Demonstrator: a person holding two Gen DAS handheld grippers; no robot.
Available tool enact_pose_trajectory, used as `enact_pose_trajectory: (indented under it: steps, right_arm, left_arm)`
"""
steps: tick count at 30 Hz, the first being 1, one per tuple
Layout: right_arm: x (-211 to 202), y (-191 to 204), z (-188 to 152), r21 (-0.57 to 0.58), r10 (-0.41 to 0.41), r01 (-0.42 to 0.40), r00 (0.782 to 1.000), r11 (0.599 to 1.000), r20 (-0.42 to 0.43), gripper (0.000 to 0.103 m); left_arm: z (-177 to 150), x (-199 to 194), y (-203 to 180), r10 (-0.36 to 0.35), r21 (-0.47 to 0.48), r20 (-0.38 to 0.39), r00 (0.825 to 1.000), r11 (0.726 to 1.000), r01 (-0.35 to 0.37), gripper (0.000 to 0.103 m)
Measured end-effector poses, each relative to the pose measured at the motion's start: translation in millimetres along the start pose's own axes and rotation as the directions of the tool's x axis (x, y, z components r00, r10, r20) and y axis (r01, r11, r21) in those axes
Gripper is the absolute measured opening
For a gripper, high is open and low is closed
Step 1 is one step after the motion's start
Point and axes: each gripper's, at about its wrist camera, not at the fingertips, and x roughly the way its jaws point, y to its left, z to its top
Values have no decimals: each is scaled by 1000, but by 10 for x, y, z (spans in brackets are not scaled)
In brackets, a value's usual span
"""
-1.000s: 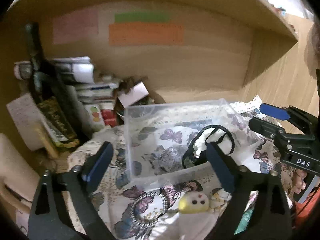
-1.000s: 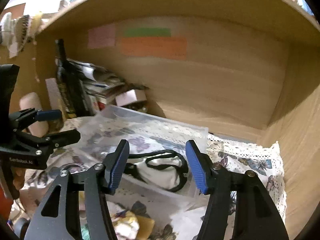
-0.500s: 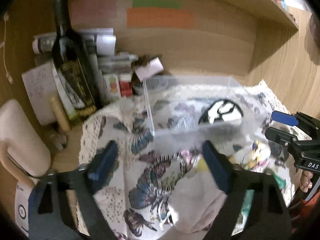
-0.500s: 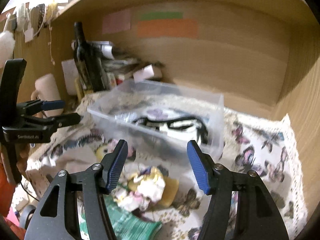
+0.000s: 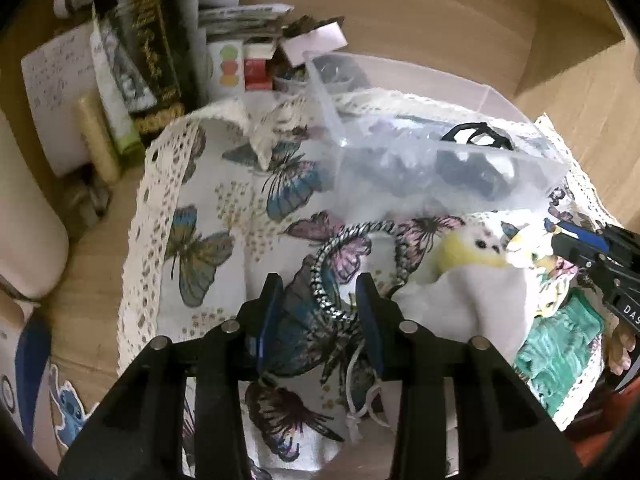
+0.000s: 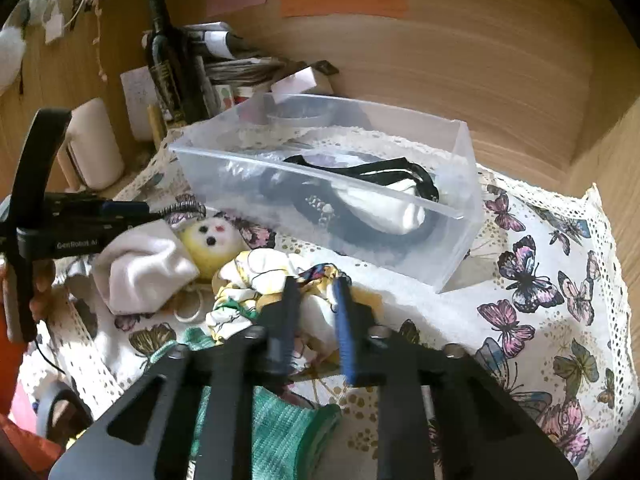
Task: Organize soft objects
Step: 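Grasp the floral scrunchie with the right tool while the left grasps the beaded bracelet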
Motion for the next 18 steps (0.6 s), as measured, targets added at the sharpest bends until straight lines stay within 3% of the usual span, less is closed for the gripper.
enact_pose_trajectory:
  steps: [2, 4, 8, 18]
  right_arm:
    - [-18, 5, 4, -2, -7, 7, 1000, 1000, 9, 10]
    - [-62, 7, 19, 2, -18, 18, 999, 1000, 28, 8]
    - [-199, -15, 66, 13, -29, 28, 997, 1000, 72, 6]
    - [-594, -98, 257, 44, -69, 61, 977, 997, 204, 6]
  left_arm:
    - [-9, 13, 15, -14, -3, -7, 1000, 1000, 14, 25]
    - [-17, 15, -2, -19, 5, -8, 1000, 1000, 19, 8]
    - [-31, -16, -51, -9, 26, 6, 1000, 1000, 9, 7]
    - [157, -545, -115, -13, 54, 181, 983, 999, 3, 5]
